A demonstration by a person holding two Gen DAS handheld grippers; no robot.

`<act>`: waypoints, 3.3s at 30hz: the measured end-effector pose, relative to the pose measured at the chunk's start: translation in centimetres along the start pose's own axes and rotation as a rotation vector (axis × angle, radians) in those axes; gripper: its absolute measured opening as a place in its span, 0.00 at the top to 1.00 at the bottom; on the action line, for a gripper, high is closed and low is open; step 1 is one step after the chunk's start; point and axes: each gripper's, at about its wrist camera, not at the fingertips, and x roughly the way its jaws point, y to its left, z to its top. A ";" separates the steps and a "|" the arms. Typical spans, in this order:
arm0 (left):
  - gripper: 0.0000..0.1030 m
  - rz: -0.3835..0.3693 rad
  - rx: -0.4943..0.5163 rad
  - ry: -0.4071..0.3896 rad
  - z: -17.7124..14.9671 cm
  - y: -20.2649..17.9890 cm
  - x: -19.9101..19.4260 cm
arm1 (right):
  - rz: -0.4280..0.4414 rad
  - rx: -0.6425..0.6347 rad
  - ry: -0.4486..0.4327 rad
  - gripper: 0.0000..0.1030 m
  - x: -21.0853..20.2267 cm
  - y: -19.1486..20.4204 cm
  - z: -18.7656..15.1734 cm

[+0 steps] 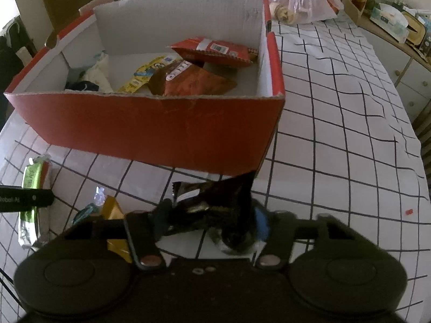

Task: Organize snacks
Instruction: 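Grasp green biscuit bar with left tool while right tool grasps black snack pouch, then carry the bar and pouch into the red box and open both tools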

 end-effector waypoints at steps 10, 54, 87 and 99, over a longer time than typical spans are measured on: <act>0.59 -0.057 -0.013 -0.005 -1.4 1.9 -1.2 | -0.008 0.012 -0.048 0.49 -2.1 0.1 -0.8; 0.59 -0.196 0.150 -0.301 4.9 -0.9 -14.6 | 0.086 0.007 -0.310 0.49 -13.9 0.2 4.6; 0.59 -0.019 0.249 -0.100 13.8 -6.0 -2.0 | 0.142 -0.086 -0.106 0.57 -2.0 0.1 10.0; 0.54 -0.022 0.253 -0.095 12.8 -6.2 -1.5 | 0.150 -0.087 -0.097 0.44 -1.9 0.4 9.5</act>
